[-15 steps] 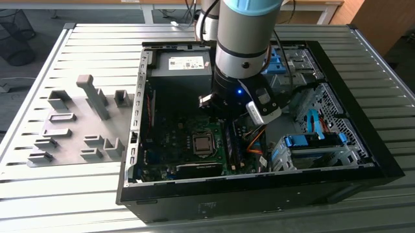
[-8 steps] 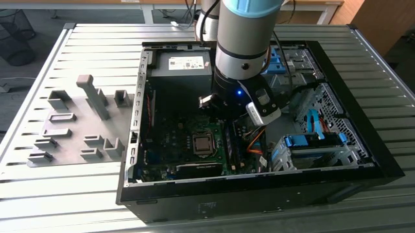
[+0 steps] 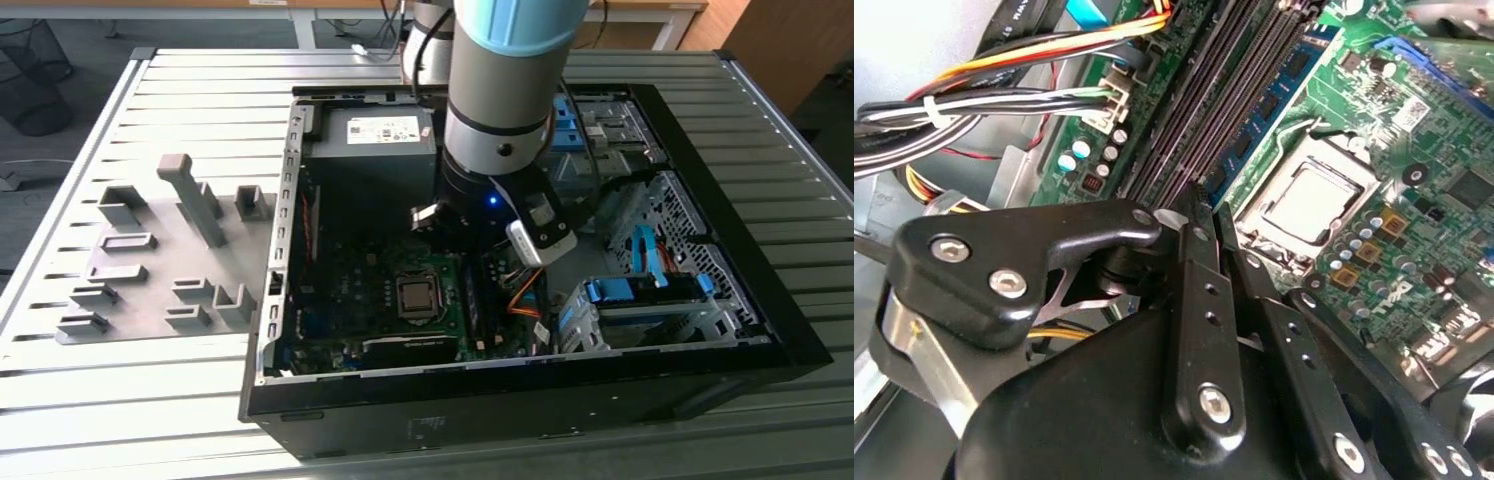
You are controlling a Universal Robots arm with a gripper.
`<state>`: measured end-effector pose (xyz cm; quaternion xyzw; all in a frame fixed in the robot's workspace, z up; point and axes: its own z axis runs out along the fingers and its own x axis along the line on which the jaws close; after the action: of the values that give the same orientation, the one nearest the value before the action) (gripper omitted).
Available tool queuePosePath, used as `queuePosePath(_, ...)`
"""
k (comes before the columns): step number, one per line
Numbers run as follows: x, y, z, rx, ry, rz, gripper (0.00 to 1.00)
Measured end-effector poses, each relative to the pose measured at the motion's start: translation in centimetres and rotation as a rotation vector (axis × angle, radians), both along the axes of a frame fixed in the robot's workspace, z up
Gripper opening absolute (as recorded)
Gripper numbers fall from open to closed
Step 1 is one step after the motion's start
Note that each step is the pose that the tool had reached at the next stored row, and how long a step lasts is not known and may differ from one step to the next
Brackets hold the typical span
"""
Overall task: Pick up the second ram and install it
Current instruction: 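Insert the second ram into the second slot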
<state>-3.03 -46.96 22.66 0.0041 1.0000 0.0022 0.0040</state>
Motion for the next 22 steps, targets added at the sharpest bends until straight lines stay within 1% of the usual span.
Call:
queuePosePath(6,0.12,-0.25,-0.17,0.0037,-0.0001,0.0,0.14)
queuePosePath(13,0.13,-0.27,-0.18,0.0035,0.0,0.0,0.14)
queuePosePath(17,0.15,-0.41,-0.21,0.0036,0.0,0.0,0.14)
queuePosePath(22,0.24,-0.46,-0.56,0.0036,0.0,-0.005,0.14)
